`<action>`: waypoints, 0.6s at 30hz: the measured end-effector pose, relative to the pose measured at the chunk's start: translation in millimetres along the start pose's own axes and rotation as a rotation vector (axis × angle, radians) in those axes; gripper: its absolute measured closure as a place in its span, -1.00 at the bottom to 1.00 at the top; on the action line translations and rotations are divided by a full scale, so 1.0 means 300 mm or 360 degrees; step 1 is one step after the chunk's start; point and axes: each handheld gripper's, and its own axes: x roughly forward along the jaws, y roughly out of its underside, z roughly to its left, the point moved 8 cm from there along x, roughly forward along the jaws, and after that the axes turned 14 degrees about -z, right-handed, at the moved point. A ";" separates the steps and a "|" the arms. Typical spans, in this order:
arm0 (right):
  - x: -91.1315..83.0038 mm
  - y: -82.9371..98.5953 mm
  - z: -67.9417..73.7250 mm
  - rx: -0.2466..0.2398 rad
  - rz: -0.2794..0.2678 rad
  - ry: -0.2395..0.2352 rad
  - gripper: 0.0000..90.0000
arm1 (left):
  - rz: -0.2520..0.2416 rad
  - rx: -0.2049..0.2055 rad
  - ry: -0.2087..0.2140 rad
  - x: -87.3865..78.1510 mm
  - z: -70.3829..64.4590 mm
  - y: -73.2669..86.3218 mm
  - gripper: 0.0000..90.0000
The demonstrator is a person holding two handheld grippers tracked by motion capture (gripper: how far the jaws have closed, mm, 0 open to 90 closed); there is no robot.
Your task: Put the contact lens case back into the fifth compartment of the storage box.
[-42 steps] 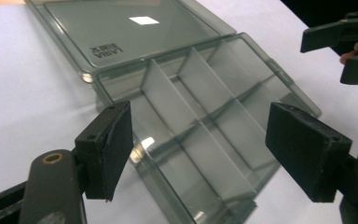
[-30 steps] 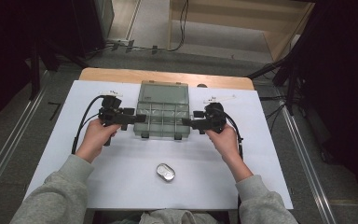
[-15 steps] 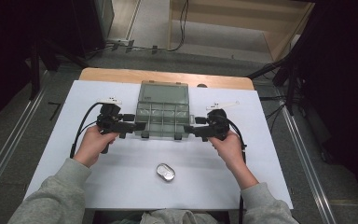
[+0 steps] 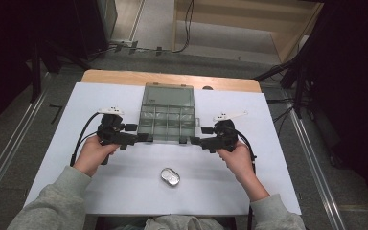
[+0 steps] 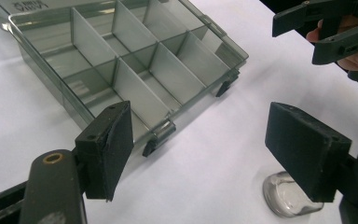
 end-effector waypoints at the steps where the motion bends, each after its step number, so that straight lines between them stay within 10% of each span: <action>1: -0.002 0.003 0.004 -0.0002 -0.0001 0.0000 -0.48 | -0.0002 -0.0001 0.0002 -0.002 -0.003 0.004 -0.46; 18: -0.060 0.063 0.048 -0.0012 0.0016 -0.0025 -0.48 | 0.0025 0.0036 0.0029 -0.049 -0.048 0.050 -0.46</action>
